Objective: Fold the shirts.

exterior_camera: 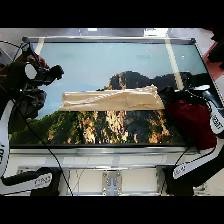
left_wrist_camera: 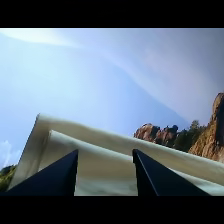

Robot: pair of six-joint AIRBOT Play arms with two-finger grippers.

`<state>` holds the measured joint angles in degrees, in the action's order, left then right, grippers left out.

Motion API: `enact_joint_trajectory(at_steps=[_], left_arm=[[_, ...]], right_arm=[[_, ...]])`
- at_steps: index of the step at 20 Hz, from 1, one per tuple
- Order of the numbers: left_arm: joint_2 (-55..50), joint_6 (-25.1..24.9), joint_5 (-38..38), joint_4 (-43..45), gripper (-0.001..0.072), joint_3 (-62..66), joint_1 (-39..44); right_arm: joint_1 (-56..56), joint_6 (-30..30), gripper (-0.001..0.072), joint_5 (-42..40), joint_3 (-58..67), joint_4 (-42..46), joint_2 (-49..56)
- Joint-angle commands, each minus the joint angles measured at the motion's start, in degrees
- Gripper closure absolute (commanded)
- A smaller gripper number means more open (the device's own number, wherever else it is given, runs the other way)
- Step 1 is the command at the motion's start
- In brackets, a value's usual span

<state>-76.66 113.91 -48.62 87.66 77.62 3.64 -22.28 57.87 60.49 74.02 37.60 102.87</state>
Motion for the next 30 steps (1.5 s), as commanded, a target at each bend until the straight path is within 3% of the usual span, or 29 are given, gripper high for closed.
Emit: enact_joint_trajectory(at_steps=[1,3,13,17,18,20,24,27,30], left_arm=[[0.59,-4.9,6.91,-7.93,0.0283,0.04,0.44],[0.59,-7.96,8.17,-9.6,0.0283,0.04,1.97],[0.55,-8.07,9.11,-10.01,0.0283,0.04,4.0],[0.0,-8.17,5.68,-10.47,0.0297,-0.02,4.74],[-0.59,-8.63,4.79,-10.69,0.0364,-0.02,5.22],[-2.51,-8.79,4.07,-11.72,0.0703,-0.02,6.64],[-9.68,-8.92,5.11,-15.15,0.0698,0.0,12.63],[-17.53,-9.66,12.17,-21.84,0.0698,0.83,17.88],[-25.79,-16.09,13.27,-31.04,0.0698,6.4,21.77]], right_arm=[[1.62,-2.95,0.0109,2.47,4.68,-1.55,6.08],[3.58,-2.71,0.0109,5.35,9.25,-1.33,8.46],[5.62,-2.45,0.012,19.74,13.18,-0.17,8.96],[5.64,-2.14,0.0264,18.91,13.18,1.66,8.96],[5.62,-1.7,0.0384,18.34,13.18,2.38,8.96],[5.62,-1.73,0.0689,17.77,13.18,2.58,8.96],[5.73,-0.5,0.069,18.53,13.86,1.31,8.41],[7.02,2.93,0.069,19.85,17.27,8.83,5.14],[10.73,5.62,0.0691,23.45,21.97,12.28,1.07]])
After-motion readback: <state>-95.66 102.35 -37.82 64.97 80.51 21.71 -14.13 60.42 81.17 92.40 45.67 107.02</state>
